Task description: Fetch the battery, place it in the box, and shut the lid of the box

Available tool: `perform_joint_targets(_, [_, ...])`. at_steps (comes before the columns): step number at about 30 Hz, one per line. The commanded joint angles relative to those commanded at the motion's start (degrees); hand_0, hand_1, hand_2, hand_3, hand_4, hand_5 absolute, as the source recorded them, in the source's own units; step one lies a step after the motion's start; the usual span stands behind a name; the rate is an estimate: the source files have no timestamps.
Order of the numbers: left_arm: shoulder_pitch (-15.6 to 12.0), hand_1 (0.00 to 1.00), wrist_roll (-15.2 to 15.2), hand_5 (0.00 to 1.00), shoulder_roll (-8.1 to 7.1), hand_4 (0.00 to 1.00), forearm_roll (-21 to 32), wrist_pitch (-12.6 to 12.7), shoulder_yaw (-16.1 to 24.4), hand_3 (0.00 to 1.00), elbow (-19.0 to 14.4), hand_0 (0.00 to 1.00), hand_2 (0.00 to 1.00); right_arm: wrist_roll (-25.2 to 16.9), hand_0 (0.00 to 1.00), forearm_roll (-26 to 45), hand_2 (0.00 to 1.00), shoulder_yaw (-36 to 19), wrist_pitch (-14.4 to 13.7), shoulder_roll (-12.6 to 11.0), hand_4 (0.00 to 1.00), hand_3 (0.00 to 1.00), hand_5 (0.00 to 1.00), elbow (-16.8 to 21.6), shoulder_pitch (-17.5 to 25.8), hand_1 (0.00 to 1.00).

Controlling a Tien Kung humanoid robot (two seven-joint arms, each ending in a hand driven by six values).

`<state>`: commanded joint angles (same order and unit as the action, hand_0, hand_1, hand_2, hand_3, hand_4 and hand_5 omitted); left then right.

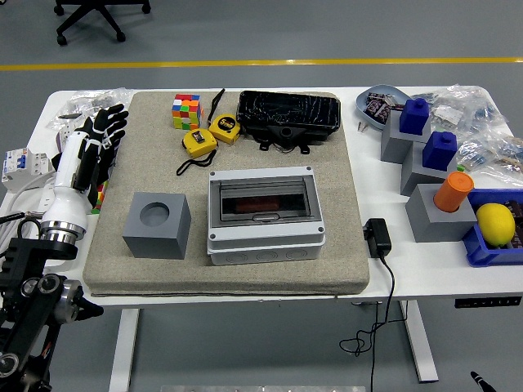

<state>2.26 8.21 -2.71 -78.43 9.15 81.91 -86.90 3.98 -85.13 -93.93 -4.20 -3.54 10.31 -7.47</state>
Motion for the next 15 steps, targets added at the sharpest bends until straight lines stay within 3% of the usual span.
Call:
perform_joint_targets(4, [-0.07, 0.803, 0.94, 0.998, -0.19, 0.998, -0.25, 0.39, -0.64, 0.763, -0.20, 0.777, 0.786, -1.58, 0.725, 0.24, 0.725, -1.14, 0.62, 0.17, 0.998, 0.771, 0.998, 0.00, 0.01, 0.687])
perform_joint_targets(5, [0.00, 0.775, 2.05, 0.998, -0.24, 0.998, -0.39, 1.22, -0.94, 0.742, -0.10, 0.748, 0.760, -1.89, 0.818, 0.34, 0.805, -1.44, 0.60, 0.22, 0.998, 0.864, 0.998, 0.00, -0.01, 0.797])
perform_joint_targets(9, [-0.02, 0.775, 5.87, 0.998, -0.15, 0.998, -1.20, 4.43, -1.18, 0.742, 0.19, 0.748, 0.760, -1.94, 0.818, 0.21, 0.805, -1.55, 0.70, 0.21, 0.998, 0.864, 0.998, 0.00, -0.09, 0.797])
perform_joint_targets(15, [-0.42, 0.770, 5.33, 0.998, -0.55, 0.998, -0.34, 3.28, -1.23, 0.735, 0.78, 0.749, 0.751, -1.13, 0.815, -0.17, 0.799, -1.85, 1.11, 0.22, 0.998, 0.854, 0.998, 0.00, 0.20, 0.797])
